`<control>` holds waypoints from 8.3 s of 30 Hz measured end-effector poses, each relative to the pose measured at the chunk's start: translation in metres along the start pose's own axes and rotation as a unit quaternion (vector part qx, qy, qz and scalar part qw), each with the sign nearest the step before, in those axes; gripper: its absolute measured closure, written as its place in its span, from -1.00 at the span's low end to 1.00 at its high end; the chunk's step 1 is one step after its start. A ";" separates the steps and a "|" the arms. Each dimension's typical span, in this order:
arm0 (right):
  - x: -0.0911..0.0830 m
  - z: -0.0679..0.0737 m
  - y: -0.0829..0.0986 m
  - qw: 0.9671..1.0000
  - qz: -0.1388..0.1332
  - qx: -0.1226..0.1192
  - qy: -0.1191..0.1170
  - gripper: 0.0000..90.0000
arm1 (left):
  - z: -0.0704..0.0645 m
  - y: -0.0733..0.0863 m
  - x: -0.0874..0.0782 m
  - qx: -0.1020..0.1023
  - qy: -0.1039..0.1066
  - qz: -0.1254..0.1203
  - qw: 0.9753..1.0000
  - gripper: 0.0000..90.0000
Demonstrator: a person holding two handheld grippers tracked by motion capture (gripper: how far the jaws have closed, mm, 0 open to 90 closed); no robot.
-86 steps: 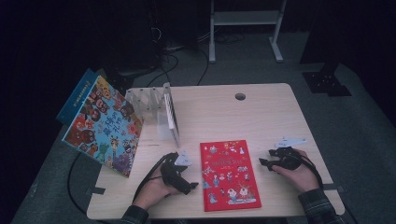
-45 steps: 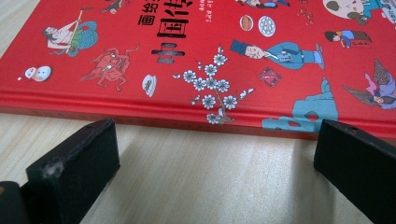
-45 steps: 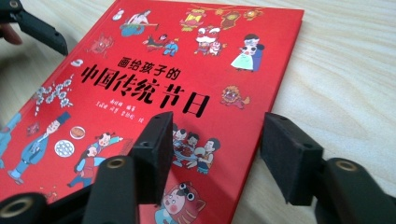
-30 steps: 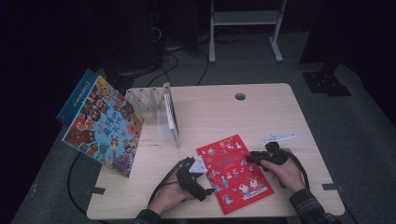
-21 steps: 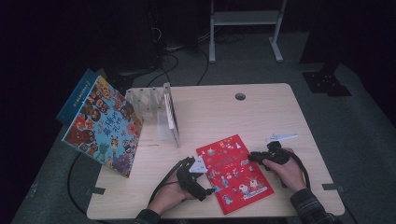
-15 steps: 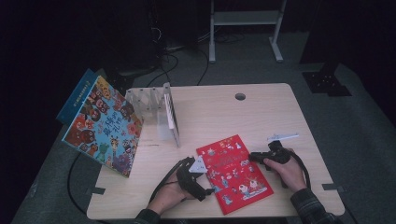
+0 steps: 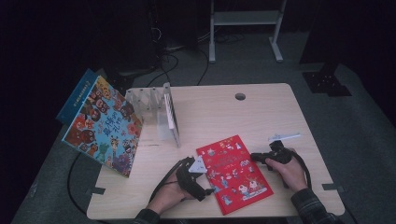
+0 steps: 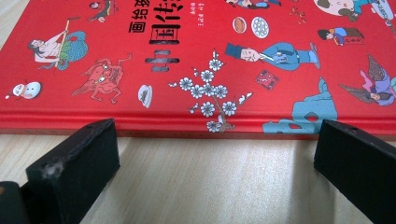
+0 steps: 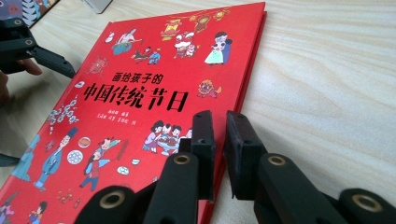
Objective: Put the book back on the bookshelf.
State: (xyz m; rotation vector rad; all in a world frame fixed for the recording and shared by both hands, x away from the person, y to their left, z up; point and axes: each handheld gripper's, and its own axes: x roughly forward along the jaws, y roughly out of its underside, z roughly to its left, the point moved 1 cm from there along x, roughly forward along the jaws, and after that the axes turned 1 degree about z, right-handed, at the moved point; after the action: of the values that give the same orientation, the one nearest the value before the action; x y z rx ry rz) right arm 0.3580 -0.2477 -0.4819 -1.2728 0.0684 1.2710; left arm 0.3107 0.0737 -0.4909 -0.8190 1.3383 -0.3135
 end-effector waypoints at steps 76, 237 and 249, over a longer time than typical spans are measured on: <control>-0.053 0.050 -0.050 0.972 -0.079 -0.041 -0.217 0.95 | 0.020 -0.001 -0.031 -0.083 0.016 -0.050 0.995 -1.00; -0.025 0.007 -0.035 0.984 -0.079 -0.133 0.084 -0.38 | 0.050 -0.081 -0.163 -0.106 0.003 -0.348 0.932 0.77; -0.015 -0.042 -0.016 0.981 -0.036 -0.067 0.179 -0.33 | 0.051 -0.069 -0.187 -0.123 -0.033 -0.344 0.930 0.77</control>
State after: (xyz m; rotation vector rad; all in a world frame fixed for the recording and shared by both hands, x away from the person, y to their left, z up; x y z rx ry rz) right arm 0.3881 -0.2839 -0.4773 -1.5965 0.1952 0.9858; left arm 0.3303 0.1628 -0.3060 -1.4950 0.9986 -0.6676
